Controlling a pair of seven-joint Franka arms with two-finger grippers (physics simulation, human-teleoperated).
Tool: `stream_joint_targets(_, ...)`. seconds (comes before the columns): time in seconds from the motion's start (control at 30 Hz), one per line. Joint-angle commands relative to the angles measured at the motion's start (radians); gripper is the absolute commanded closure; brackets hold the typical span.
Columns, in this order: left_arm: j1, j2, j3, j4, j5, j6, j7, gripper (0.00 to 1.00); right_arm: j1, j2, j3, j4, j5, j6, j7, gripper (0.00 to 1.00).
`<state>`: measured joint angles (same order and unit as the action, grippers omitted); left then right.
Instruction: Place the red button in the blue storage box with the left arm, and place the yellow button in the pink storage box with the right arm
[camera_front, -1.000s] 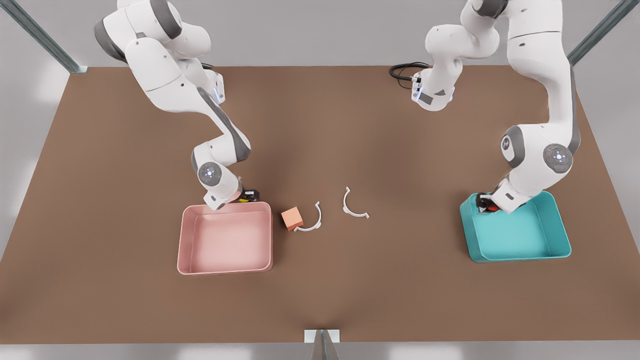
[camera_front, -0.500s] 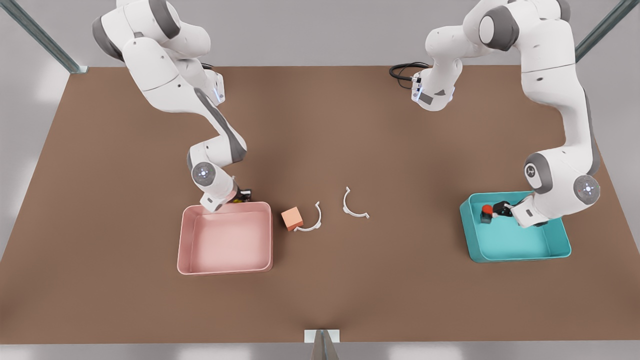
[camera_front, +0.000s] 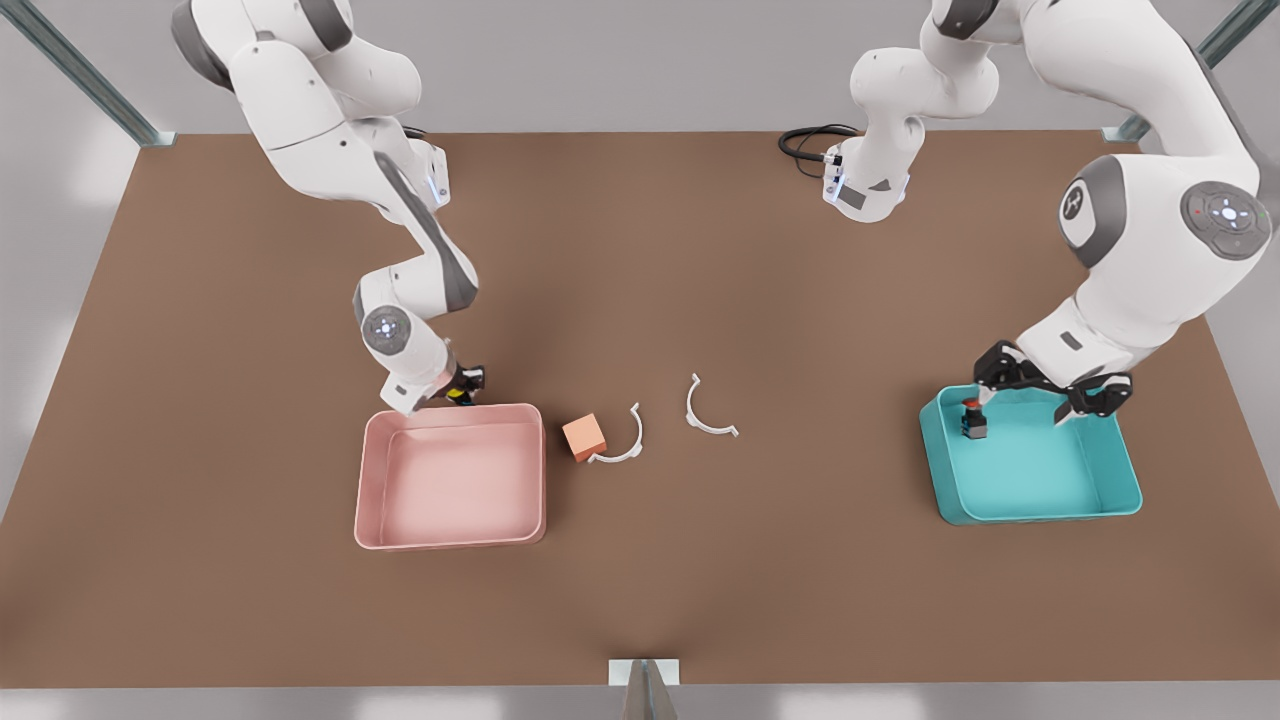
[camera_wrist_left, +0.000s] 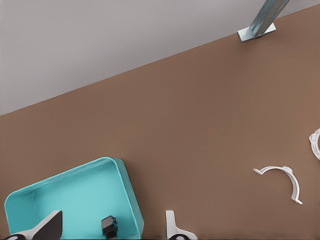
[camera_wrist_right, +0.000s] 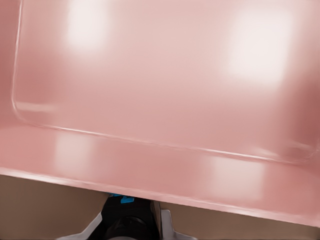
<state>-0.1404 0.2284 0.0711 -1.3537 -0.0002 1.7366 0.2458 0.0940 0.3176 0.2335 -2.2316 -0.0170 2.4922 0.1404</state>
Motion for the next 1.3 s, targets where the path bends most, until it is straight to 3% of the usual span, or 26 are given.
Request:
stream_joint_targets(0.0,0.001,0.0,-0.001,0.012,0.009,-0.104,-0.342,0.0,0.001,-0.025,-0.011,-0.011,-0.017,-0.059,-0.064,0.63)
stream_joint_targets(0.33,0.001,-0.001,-0.001,0.013,0.009,-0.117,-0.341,0.0,-0.023,-0.129,-0.056,-0.155,-0.015,0.005,-0.148,0.63)
stream_joint_targets(0.5,0.001,-0.003,-0.001,0.013,0.009,-0.117,-0.341,0.0,-0.025,-0.196,-0.117,-0.197,-0.015,0.001,-0.216,0.63)
stream_joint_targets(0.8,0.001,-0.003,-0.001,0.013,0.009,-0.118,-0.341,0.0,0.003,-0.163,-0.095,0.127,-0.015,-0.269,-0.19,0.63)
stream_joint_targets(0.9,0.001,-0.003,-0.001,0.013,0.011,-0.117,-0.339,0.0,0.041,-0.04,0.0,0.214,-0.021,-0.269,-0.068,0.6)
stream_joint_targets(1.1,0.001,-0.003,-0.001,0.013,0.011,-0.118,-0.339,0.0,0.058,0.054,-0.002,0.329,-0.047,-0.259,-0.05,0.6)
stream_joint_targets(1.13,0.001,-0.003,0.001,0.013,0.011,-0.118,-0.339,0.0,0.067,0.067,0.007,0.354,-0.047,-0.262,-0.022,0.5)
stream_joint_targets(1.17,0.001,-0.003,-0.001,0.013,0.011,-0.118,-0.339,0.0,0.072,0.109,0.017,0.392,-0.049,-0.263,-0.018,0.07)
stream_joint_targets(1.27,0.001,-0.003,-0.001,0.013,0.011,-0.118,-0.339,0.0,0.107,0.201,0.035,0.546,-0.076,-0.309,0.002,0.0)
